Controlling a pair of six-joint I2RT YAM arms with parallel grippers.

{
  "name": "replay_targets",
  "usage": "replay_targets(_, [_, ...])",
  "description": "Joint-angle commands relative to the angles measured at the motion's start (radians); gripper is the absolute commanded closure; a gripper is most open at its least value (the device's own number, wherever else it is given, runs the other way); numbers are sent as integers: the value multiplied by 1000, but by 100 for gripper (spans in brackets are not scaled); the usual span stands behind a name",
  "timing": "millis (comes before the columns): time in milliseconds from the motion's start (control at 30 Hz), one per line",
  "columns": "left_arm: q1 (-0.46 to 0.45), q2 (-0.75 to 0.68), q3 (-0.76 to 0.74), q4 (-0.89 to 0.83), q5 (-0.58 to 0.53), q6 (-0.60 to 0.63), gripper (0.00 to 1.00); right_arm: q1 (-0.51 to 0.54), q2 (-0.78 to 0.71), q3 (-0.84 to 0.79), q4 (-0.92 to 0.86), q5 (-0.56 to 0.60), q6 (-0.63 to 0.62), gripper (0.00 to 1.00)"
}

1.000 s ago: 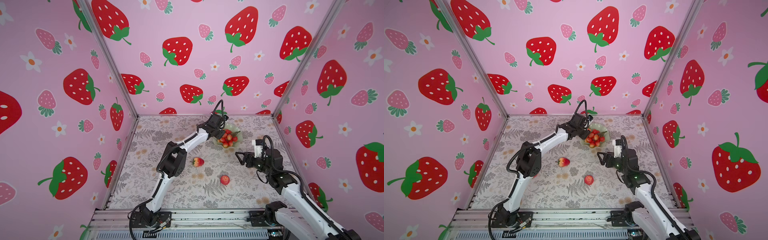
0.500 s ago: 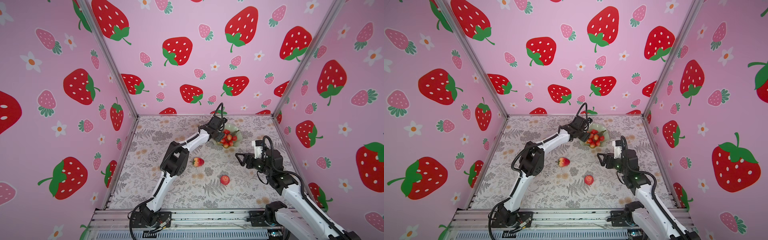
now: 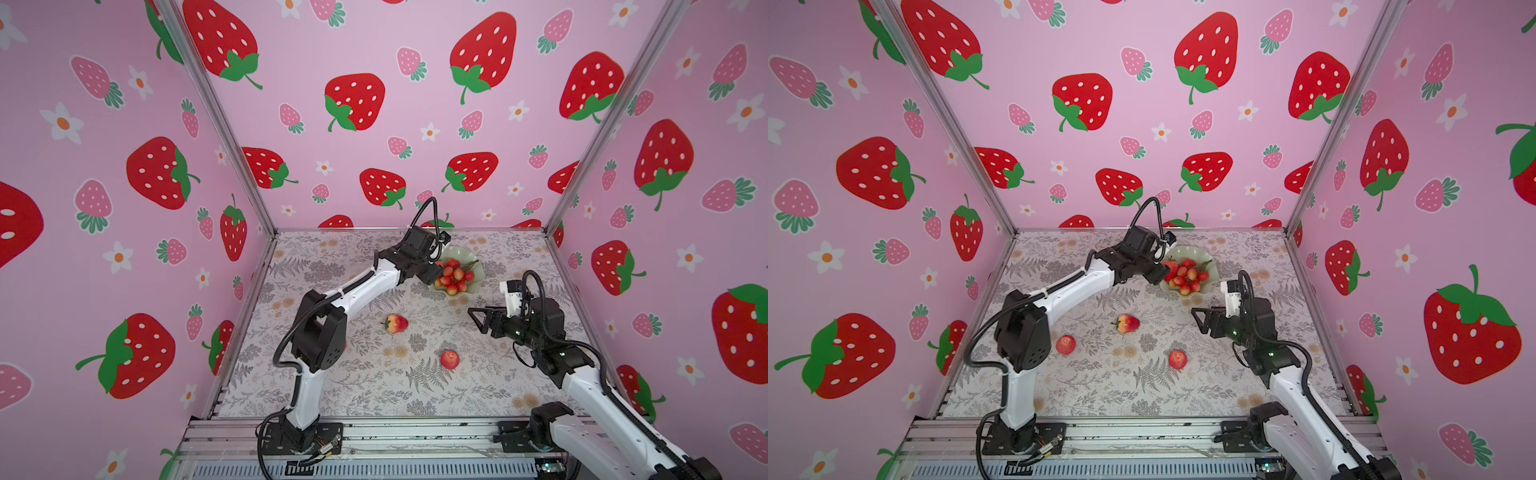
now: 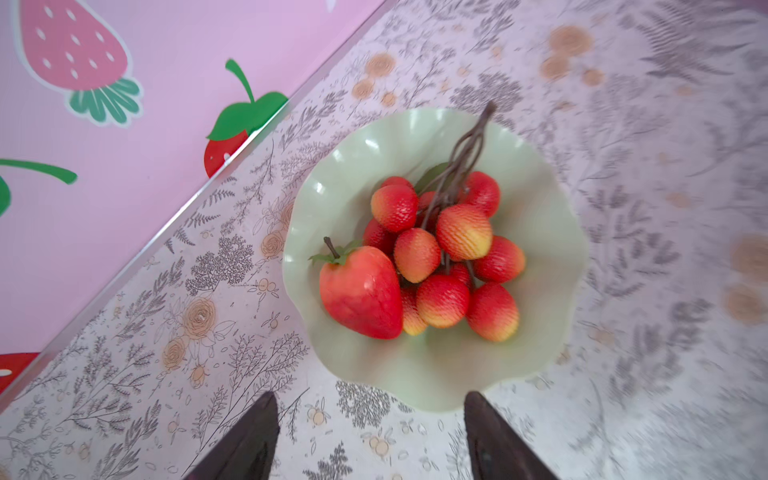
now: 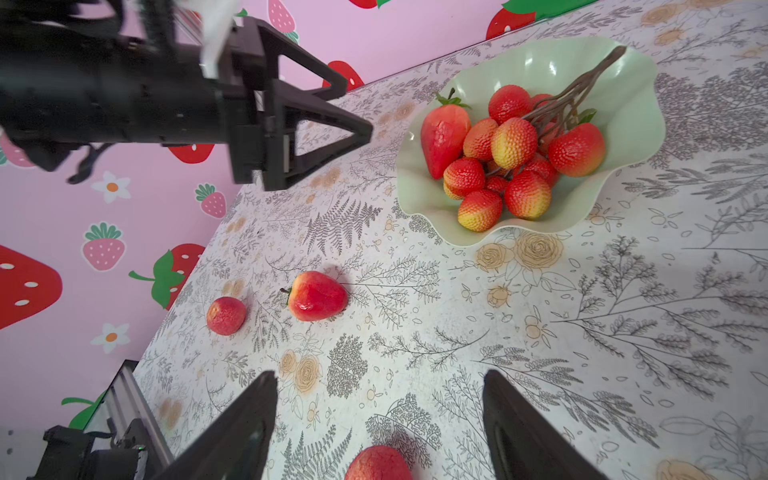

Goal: Place and organize the fake fruits in the fruit bowl
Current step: 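Move the left gripper down onto the red-yellow pear-shaped fruit, then grasp the pear-shaped fruit with the left gripper and lower it into the bowl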

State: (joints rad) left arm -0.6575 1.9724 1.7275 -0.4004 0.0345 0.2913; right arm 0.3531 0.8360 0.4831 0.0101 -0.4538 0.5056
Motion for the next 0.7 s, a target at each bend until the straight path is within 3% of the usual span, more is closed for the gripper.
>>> replay_targets(0, [17,-130,-134,-109,144,163,27,-2,-2,9,44,-73,-49,21])
replay_targets(233, [4,-295,-445,-222,7,391,27,34,46,8,116,-142,-53,21])
replay_targets(367, [-24,-280,-499,-225,-60,384,26,70,82,24,133,-143,-59,21])
replay_targets(667, [-44,-175,-503,-189,-84,360,25,107,81,8,143,-138,-49,21])
